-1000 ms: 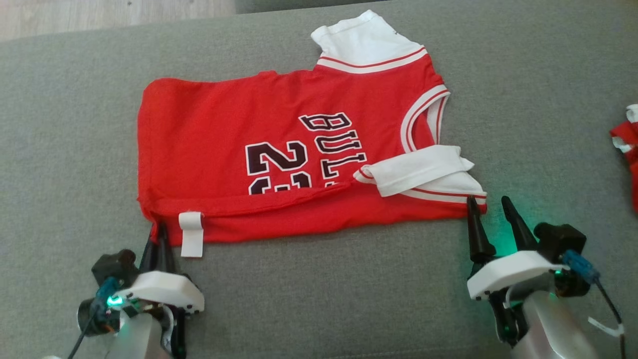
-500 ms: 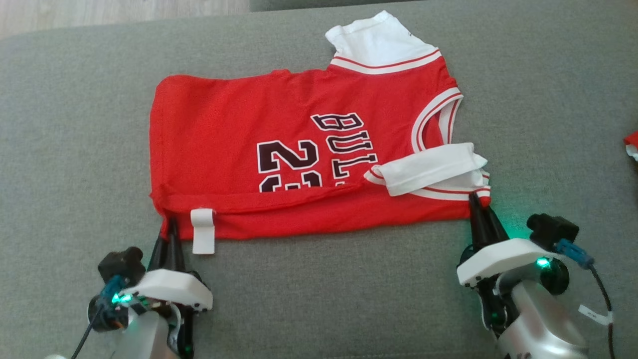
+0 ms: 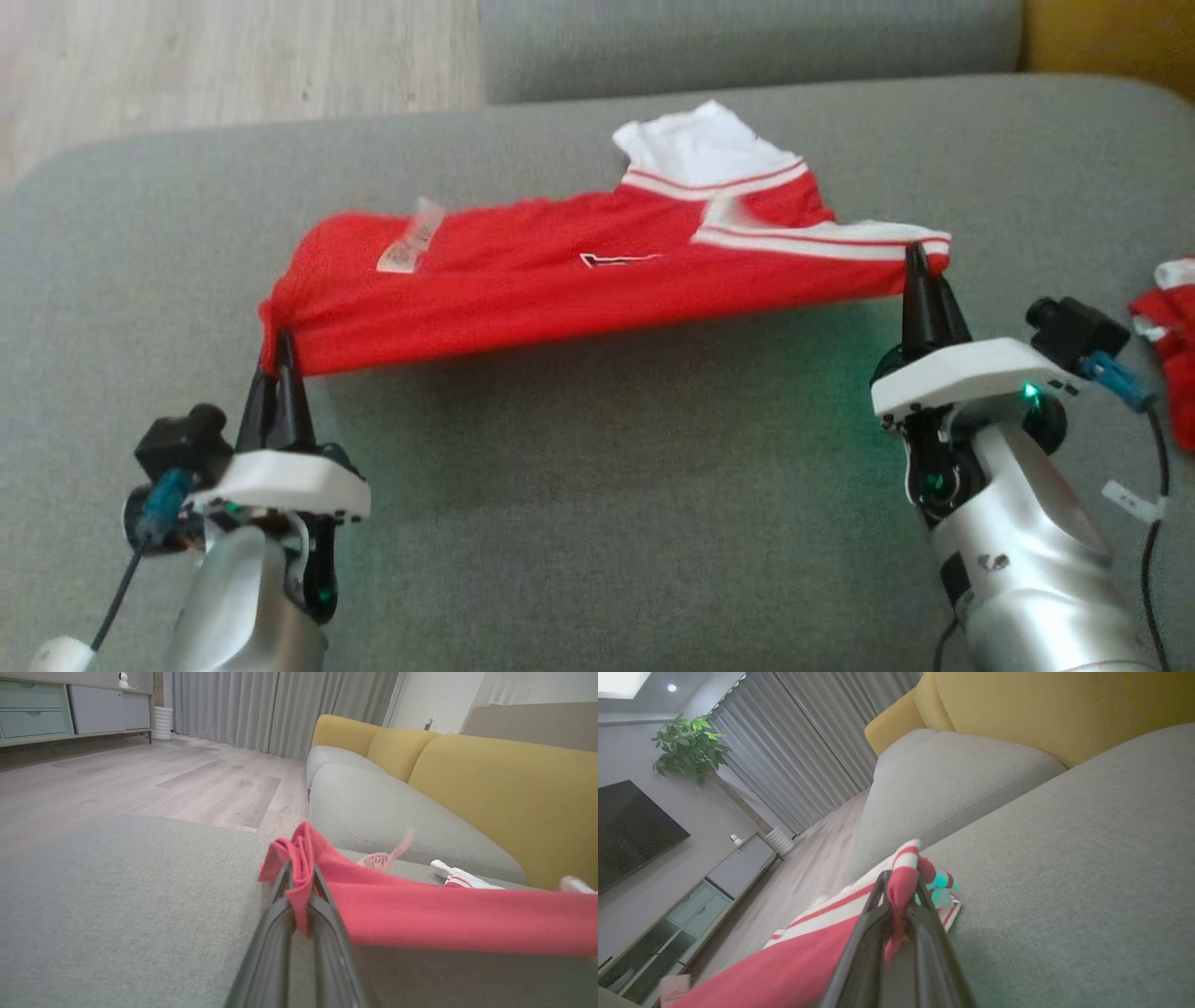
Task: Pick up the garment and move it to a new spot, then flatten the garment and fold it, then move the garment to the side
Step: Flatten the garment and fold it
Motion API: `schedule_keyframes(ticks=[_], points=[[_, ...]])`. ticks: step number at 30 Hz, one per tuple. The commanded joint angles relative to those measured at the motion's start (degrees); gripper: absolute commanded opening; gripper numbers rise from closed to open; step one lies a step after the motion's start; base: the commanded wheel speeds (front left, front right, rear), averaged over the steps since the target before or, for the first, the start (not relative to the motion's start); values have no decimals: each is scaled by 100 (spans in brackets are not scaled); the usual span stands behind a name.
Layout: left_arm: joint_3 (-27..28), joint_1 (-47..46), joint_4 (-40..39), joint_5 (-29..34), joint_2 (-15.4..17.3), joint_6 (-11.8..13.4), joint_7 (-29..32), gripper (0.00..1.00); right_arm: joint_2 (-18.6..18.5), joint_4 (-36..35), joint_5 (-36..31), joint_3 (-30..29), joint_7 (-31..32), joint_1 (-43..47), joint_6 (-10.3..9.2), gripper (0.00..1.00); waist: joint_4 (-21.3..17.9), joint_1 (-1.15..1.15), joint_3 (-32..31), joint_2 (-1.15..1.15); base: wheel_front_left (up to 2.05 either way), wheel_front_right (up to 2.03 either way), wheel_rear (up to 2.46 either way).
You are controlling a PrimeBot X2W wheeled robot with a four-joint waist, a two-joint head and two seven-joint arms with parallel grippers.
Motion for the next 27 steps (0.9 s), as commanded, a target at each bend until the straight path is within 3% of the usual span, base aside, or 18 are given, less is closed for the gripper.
schedule_keyframes(ticks=[1, 6, 12, 13, 14, 15, 20, 27], points=[[228, -104, -48, 50, 164, 0, -29, 0, -9, -29, 44, 127, -22, -83, -4, 0, -24, 0, -261, 0, 0, 0, 0], [351, 375, 296, 95, 130, -2, -29, 0, -9, 221, 165, 223, -22, 262, -4, 0, -79, 0, -568, 0, 0, 0, 0], [220, 1423, 636, -94, 68, 64, -29, 0, -9, 221, 130, 348, -22, 1360, -4, 0, -113, 0, -704, 0, 0, 0, 0], [156, 1526, 643, -173, 67, 98, -29, 12, -9, 190, 120, 361, -22, 1481, -4, 9, -121, 0, -700, 0, 0, 0, 0], [95, 1603, 614, -223, 66, 146, -29, 50, -9, 141, 94, 358, -22, 1570, -4, 74, -128, 0, -686, 0, 0, 0, 0], [28, 1652, 574, -244, 66, 187, -29, 100, -9, 99, 46, 384, -22, 1629, -4, 100, -130, 0, -669, 0, 0, 0, 0], [-34, 1537, 132, -116, 64, 405, -29, 100, -9, -335, -344, 188, -22, 1590, -4, 100, -113, 0, -527, 0, 0, 0, 0], [13, 701, 13, 242, 105, 473, -29, 100, -9, -748, -637, 278, -22, 1257, -4, 100, -96, 0, -119, 0, 0, 0, 0]])
